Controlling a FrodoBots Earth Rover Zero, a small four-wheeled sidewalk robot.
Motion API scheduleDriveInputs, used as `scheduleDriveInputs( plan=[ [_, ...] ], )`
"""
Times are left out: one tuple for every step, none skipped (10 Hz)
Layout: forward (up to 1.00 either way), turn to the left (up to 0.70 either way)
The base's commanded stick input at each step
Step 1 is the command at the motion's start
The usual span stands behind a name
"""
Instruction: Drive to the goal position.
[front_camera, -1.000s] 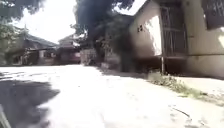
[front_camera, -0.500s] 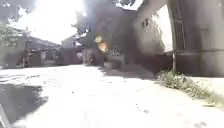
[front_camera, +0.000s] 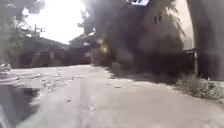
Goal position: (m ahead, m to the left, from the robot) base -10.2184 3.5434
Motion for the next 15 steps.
scheduleDriveInputs(
  plan=[
    [1.0, 0.1],
    [1.0, 0.1],
    [1.0, 0.1],
    [1.0, 0.1],
    [1.0, 0.1],
    [1.0, 0.1],
    [1.0, 0.1],
    [1.0, 0.1],
    [1.0, 0.1],
    [1.0, 0.1],
    [1.0, 0.1],
    [1.0, 0.1],
    [1.0, 0.1],
    [1.0, 0.1],
    [1.0, 0.1]
  ],
)
